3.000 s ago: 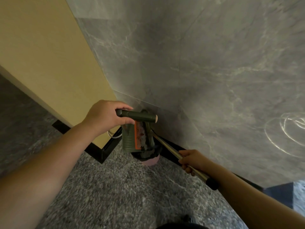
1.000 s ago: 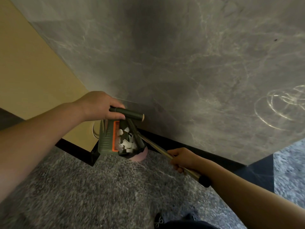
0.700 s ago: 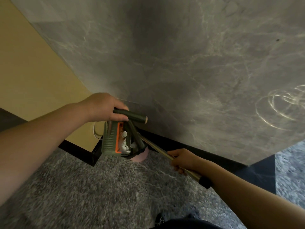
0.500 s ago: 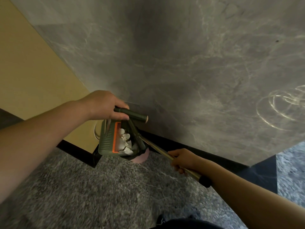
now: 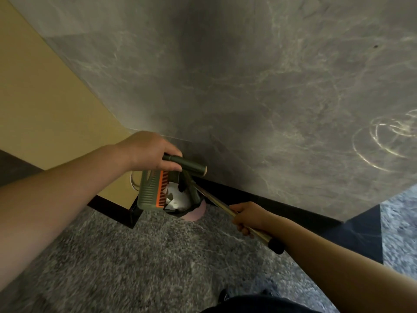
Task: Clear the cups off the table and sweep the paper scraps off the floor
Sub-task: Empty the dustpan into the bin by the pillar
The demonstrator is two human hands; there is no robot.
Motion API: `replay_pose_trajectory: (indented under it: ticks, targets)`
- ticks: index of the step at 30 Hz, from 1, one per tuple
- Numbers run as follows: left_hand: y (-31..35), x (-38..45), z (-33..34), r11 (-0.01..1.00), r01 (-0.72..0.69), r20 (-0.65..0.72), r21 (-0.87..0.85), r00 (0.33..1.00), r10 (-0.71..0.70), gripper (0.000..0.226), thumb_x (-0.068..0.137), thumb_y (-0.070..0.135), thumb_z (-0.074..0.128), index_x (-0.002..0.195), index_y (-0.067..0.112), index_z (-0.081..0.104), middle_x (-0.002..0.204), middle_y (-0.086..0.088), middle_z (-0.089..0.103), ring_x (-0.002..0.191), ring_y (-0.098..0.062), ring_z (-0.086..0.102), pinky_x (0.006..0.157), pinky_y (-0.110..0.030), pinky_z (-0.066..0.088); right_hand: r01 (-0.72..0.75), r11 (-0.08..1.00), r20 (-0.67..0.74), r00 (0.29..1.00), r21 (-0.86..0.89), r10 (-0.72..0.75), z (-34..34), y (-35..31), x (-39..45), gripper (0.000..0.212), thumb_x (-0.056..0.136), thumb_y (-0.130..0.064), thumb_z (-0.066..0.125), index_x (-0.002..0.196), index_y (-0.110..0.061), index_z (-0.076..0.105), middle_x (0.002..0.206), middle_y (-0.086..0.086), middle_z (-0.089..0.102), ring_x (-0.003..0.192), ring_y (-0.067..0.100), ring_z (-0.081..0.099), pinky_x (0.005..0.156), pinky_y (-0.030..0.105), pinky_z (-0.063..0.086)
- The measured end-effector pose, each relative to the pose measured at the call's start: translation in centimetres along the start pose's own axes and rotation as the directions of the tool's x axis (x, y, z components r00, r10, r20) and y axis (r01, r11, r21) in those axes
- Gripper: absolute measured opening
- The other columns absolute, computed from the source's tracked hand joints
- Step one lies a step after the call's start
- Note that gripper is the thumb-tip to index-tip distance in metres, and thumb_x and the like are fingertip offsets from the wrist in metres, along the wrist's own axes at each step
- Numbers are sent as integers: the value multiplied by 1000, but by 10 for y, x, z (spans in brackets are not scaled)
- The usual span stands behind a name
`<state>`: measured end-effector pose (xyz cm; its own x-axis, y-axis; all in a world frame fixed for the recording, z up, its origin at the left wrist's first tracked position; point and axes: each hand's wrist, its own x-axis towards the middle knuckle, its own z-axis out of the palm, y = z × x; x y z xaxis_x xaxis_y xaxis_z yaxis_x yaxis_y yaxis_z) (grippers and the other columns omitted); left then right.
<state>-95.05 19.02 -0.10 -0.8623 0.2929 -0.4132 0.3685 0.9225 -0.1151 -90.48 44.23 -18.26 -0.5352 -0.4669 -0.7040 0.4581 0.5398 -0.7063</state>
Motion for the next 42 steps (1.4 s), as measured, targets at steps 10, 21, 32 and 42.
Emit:
replay_pose_trajectory:
  ticks: [10, 21, 32, 42]
  targets:
    - [6, 2, -6, 997, -18, -12, 79, 1000, 19, 25, 89, 58, 53, 107, 45, 65, 71, 18, 57, 64, 1, 50, 54, -20, 35, 18, 998, 24, 1000, -53, -17, 1, 9, -1, 38, 87, -1, 49, 120, -15, 62, 62, 4, 53, 37, 4, 47, 42, 18, 44]
    - [18, 12, -12, 985, -59, 54, 164, 997, 51, 29, 88, 62, 51, 109, 45, 62, 71, 14, 55, 71, -8, 54, 59, -26, 38, 0, 999, 19, 1000, -45, 1, 6, 19, 4, 42, 86, 0, 47, 121, -18, 61, 64, 7, 53, 37, 7, 47, 40, 19, 42]
    - [26, 15, -10, 983, -65, 43, 172, 997, 58, 31, 87, 63, 49, 109, 45, 61, 77, 14, 60, 73, -9, 56, 61, -27, 42, -7, 998, 7, 1000, -57, 7, 9, 21, 2, 44, 88, 0, 47, 130, -8, 55, 62, 6, 51, 40, 8, 47, 38, 18, 41]
    - [0, -17, -29, 989, 141, -31, 52, 990, -139, 28, 87, 54, 57, 112, 46, 65, 71, 22, 56, 60, 2, 47, 52, -24, 31, -17, 999, 8, 1000, 40, 17, 8, 19, -3, 43, 84, 3, 46, 122, -10, 61, 65, 9, 51, 40, 8, 46, 40, 19, 42]
